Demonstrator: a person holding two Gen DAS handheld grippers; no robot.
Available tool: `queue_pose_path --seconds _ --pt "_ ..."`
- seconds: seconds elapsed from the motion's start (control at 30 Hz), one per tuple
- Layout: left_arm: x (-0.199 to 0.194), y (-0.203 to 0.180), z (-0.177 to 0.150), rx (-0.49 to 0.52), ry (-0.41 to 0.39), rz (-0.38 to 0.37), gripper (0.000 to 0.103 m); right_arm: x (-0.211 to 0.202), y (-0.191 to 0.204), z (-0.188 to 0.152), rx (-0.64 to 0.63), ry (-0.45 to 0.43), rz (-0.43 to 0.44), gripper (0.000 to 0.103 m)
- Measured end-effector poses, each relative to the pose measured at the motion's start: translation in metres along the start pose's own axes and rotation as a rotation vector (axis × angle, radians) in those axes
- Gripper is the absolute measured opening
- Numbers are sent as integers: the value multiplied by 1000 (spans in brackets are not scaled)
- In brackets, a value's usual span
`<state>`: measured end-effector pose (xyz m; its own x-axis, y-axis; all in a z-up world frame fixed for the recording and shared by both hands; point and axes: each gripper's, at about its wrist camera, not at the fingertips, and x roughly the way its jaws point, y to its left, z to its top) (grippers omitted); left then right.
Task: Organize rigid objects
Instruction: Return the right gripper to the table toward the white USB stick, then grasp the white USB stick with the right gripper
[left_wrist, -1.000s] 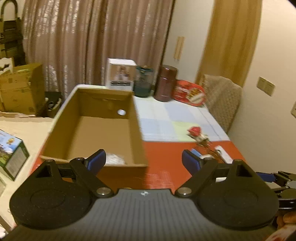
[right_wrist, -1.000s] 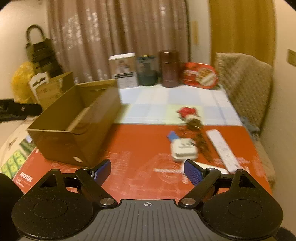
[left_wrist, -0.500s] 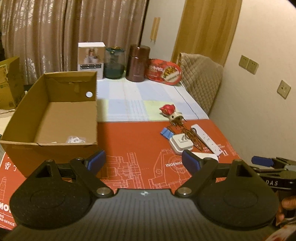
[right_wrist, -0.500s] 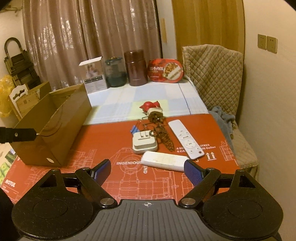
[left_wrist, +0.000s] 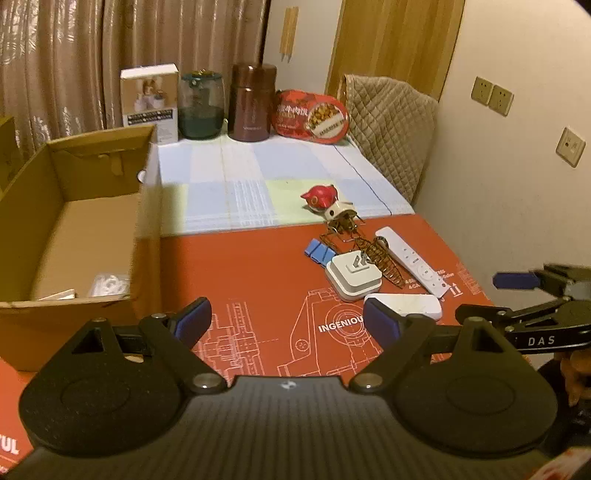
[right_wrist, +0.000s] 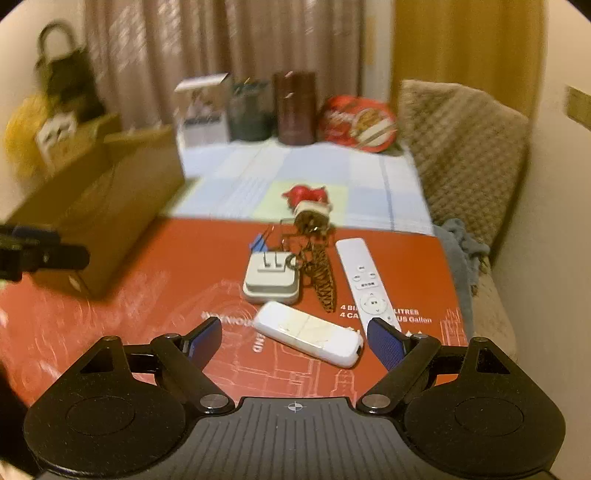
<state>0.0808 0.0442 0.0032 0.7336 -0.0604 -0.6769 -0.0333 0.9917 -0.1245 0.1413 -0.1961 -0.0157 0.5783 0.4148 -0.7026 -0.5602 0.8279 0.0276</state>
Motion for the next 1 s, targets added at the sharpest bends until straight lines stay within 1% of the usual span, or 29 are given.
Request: queue_pose_path --seconds 0.1,0.17,0.33,0.4,0.5,0.6,0.73,0.77,0.8,0.83,0.9,1.0 --pt "15 -2 0 -2 12 -5 86 21 -7 3 -83 38 15 83" --pt "26 -2 0 -5 22 -10 86 36 -12 3 -138 64 42 83" --pt "50 -2 -1 0 50 -13 86 80 -21 5 -267 161 96 82" --pt "56 -2 -1 -3 56 -15 86 95 -20 4 -331 203 113 74" --pt "66 0 -3 -11 69 -15 86 115 -18 1 -401 261 170 66" --pt "72 2 -5 -15 83 -14 86 131 -18 -4 -464 296 189 64" --pt "79 8 -9 -24 99 -10 86 140 -29 1 -429 308 236 63" --pt "80 9 -10 -27 103 -10 86 141 -32 2 -417 311 242 61" --pt "81 11 -11 -33 105 -10 86 141 -33 2 -394 320 249 54" --pt "82 12 -11 -40 108 -9 86 141 -35 3 -365 326 254 51" --pt "82 13 -12 -50 113 -11 86 138 -31 3 -356 329 235 43" --pt "82 12 -14 -52 116 -16 86 132 -26 -1 -302 334 201 37"
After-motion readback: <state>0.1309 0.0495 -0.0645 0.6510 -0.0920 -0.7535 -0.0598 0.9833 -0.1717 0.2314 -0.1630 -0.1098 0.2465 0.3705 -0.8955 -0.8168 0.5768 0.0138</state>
